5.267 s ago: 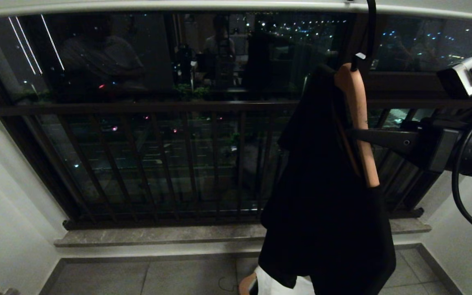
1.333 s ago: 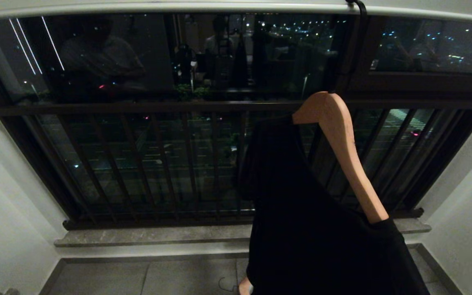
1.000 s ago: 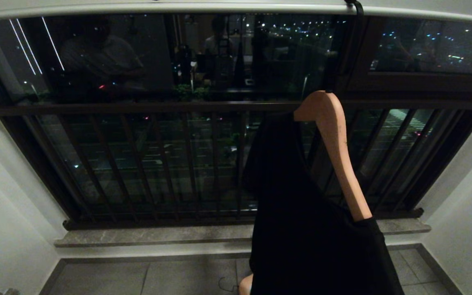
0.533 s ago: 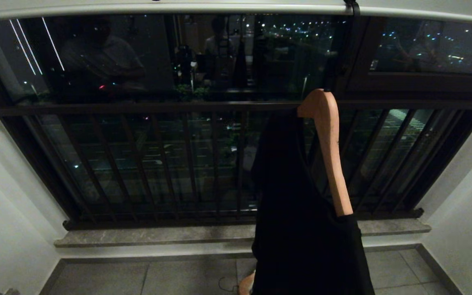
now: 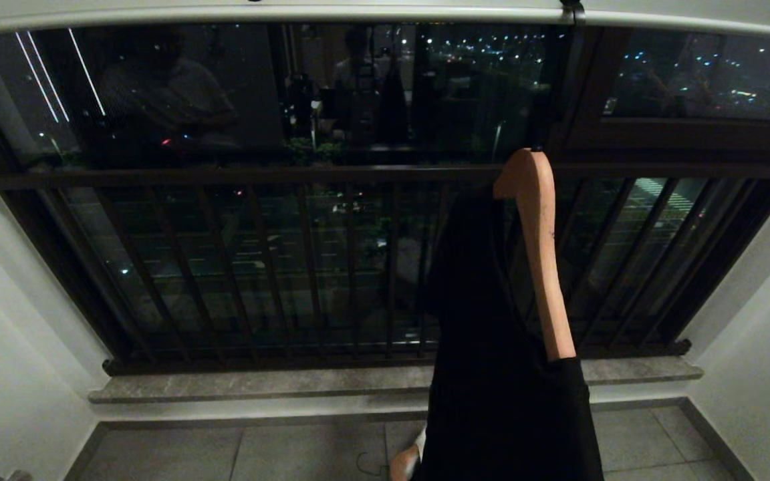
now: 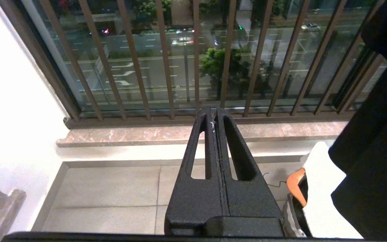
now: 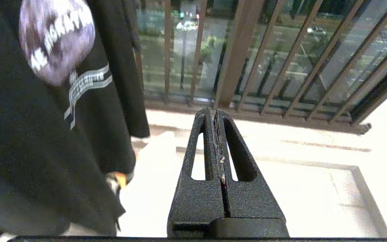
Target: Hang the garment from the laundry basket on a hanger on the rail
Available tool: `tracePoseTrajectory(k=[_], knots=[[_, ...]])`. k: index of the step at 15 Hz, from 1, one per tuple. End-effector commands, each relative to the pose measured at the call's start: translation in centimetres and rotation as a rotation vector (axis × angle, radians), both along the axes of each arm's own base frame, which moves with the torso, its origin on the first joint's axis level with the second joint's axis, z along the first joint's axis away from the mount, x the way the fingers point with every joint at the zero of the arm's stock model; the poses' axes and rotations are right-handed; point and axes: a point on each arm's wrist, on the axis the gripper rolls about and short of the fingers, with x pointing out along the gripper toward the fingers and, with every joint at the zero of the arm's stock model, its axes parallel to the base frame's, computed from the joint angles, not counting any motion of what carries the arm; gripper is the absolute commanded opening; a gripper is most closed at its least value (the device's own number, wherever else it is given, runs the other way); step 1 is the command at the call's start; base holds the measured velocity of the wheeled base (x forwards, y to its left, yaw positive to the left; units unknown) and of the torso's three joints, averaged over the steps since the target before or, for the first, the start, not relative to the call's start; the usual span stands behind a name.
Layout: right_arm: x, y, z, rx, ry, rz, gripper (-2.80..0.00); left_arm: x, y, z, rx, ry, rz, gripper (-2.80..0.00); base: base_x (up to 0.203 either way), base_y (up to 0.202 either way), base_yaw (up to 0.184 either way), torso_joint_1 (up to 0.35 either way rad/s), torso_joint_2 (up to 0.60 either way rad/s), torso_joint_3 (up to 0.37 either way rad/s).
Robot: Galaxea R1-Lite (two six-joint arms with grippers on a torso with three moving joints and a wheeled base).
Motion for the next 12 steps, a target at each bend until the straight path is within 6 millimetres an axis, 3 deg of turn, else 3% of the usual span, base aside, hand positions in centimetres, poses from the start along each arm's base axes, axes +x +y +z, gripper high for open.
tracePoseTrajectory(k=[1,4,8,12], knots=[[0.0,0.0,0.0,0.001,0.004,0.001,-2.80,0.0,0.0,0.0,0.000,0.001,0.000,-2.80,0.000,0.000,0.000,0.000,0.00,0.000],[-0.2,0.0,-0.1,-0.007,-0.020,-0.014,-2.80,0.0,0.0,0.0,0.000,0.000,0.000,-2.80,0.000,0.000,0.000,0.000,0.00,0.000],[-1.1,0.0,-1.6,-0.030,0.022,-0.038,-2.80,0.0,0.0,0.0,0.000,0.001,0.000,-2.80,0.000,0.000,0.000,0.000,0.00,0.000],[-1.9,0.0,-1.9,-0.017,-0.064,-0.037,-2.80,0.0,0.0,0.0,0.000,0.001,0.000,-2.80,0.000,0.000,0.000,0.000,0.00,0.000]])
